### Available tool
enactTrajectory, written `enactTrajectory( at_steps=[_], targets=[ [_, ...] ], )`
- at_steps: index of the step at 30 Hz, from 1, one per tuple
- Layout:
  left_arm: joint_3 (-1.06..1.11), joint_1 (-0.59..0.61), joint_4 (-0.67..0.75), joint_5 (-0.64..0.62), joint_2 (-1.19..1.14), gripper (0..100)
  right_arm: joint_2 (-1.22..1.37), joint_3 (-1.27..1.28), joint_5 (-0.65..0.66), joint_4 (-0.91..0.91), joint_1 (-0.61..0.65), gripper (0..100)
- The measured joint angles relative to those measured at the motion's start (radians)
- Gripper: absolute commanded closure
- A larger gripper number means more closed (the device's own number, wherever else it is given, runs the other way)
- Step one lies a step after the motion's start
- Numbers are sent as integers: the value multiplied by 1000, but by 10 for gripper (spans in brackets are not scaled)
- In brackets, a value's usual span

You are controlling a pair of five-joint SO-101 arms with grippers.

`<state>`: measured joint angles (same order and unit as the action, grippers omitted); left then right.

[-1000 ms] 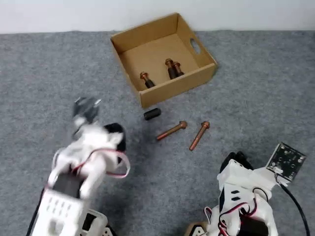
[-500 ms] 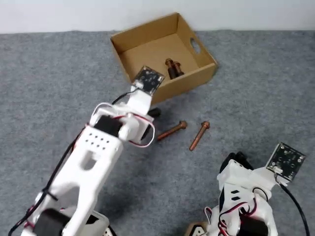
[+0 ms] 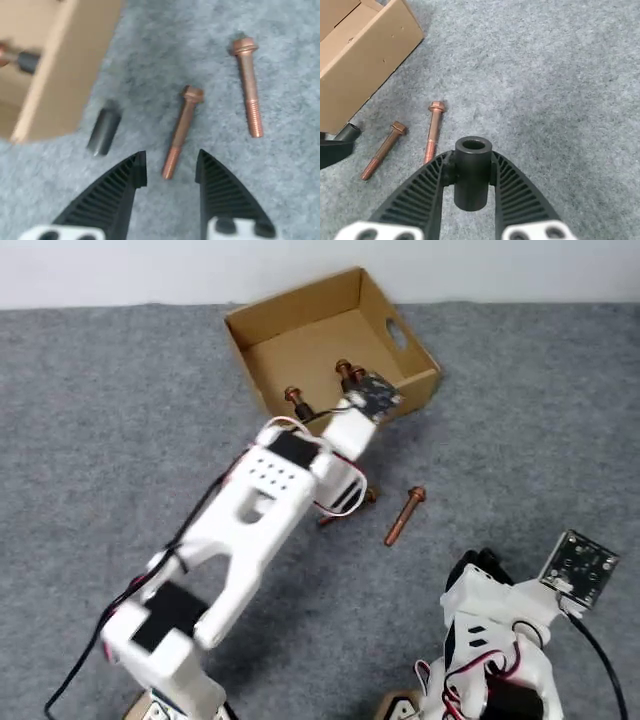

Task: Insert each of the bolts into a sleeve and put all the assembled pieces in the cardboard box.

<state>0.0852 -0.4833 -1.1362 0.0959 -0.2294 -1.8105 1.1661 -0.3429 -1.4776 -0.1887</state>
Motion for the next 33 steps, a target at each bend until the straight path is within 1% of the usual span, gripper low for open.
enactTrajectory(
  at_steps=[6,9,17,19,22,26,31,33],
  targets=[
    [-216,-12,-71,34,-238,829,0,0,0,0,0,991],
    [-331,-12,-94,35,-350,829,0,0,0,0,0,991],
    [-649,-20,-216,35,-615,833,0,0,0,0,0,991],
    [-730,-21,-258,40,-667,870,0,0,0,0,0,991],
    [-862,-26,-325,40,-746,991,0,0,0,0,0,991],
    [-1025,-38,-411,37,-832,996,0,0,0,0,0,991],
    [-1212,-40,-569,37,-872,996,0,0,0,0,0,991],
    [-1297,-52,-585,38,-872,996,0,0,0,0,0,991]
  ],
)
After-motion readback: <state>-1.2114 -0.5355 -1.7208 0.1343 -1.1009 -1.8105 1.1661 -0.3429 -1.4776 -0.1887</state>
